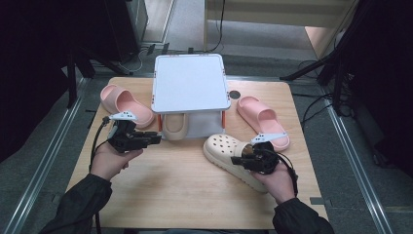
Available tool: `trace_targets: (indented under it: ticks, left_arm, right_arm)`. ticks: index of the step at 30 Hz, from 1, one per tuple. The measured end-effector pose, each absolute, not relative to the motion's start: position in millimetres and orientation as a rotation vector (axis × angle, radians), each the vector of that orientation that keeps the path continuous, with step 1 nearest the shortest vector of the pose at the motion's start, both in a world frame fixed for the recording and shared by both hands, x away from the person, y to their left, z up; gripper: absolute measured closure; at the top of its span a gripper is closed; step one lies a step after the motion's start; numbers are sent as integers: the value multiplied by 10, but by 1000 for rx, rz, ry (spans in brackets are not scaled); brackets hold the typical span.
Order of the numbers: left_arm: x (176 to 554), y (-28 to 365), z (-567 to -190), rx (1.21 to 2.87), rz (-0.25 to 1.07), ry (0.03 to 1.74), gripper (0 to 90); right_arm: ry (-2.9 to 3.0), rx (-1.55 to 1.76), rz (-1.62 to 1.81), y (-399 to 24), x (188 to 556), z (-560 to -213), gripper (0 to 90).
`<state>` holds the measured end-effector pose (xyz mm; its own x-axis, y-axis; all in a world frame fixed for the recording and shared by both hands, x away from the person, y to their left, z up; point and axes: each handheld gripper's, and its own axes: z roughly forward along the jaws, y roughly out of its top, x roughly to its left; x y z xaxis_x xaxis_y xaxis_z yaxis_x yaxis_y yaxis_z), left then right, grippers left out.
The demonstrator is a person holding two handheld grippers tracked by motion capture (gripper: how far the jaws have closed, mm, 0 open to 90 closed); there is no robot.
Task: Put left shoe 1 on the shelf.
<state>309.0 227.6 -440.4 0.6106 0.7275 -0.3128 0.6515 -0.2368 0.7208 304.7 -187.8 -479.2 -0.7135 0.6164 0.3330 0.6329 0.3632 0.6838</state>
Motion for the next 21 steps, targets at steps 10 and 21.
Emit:
trace_targets:
  ticks: [10,21]
  left_arm:
    - [2970,2280,-4422,1937,111,1102,714]
    - [2776,2361,-4447,1922,126,1141,747]
  right_arm:
    - [-2562,-1055,-1334,-1552,2977,-4705,779]
    - [-2617,-903,-1282,-1112,2997,-4726,777]
